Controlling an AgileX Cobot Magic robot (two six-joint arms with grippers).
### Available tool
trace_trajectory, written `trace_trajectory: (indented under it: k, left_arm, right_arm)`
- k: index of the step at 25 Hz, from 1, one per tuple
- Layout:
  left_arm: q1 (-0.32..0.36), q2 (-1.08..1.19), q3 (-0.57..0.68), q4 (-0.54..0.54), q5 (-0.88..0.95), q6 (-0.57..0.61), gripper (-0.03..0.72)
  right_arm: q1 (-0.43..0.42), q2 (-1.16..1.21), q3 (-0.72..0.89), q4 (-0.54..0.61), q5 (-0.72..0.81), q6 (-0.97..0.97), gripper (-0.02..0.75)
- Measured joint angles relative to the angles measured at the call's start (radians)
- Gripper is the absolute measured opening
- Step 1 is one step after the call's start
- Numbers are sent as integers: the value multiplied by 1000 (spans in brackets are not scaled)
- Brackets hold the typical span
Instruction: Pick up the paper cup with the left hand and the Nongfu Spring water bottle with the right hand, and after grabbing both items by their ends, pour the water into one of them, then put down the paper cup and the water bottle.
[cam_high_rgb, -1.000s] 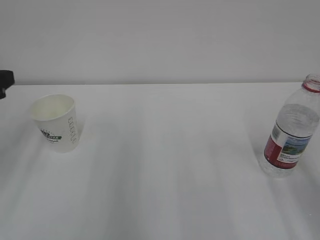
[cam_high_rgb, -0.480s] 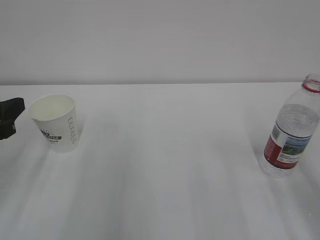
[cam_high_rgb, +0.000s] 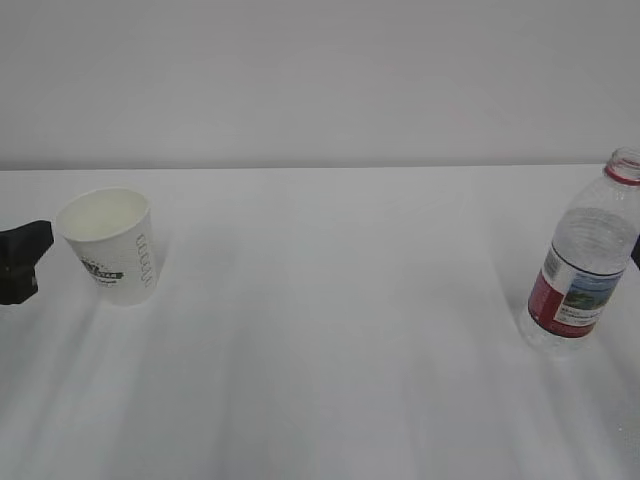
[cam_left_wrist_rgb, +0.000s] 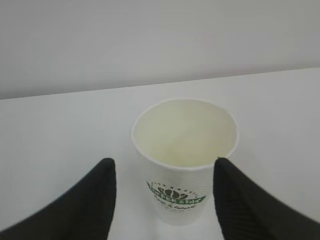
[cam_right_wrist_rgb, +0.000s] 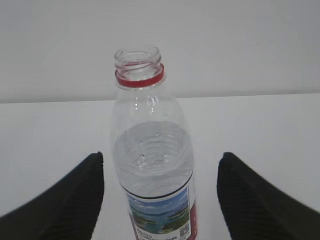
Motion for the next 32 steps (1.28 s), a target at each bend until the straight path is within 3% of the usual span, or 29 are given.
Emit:
trace_trajectory:
  k: [5, 13, 25, 32]
  left_arm:
    - [0, 83, 15, 13, -81, 0, 451]
    - [0, 237, 159, 6, -383, 0, 451]
    - [0, 347, 176, 13, -400, 0, 451]
    - [0, 349, 176, 35, -402, 0, 451]
  right_arm:
    - [0, 67, 43, 0, -100, 2, 535]
    - [0, 216, 103, 0, -287, 4, 534]
    - [0, 514, 103, -8, -523, 4, 535]
    - [0, 665, 103, -19, -533, 7, 535]
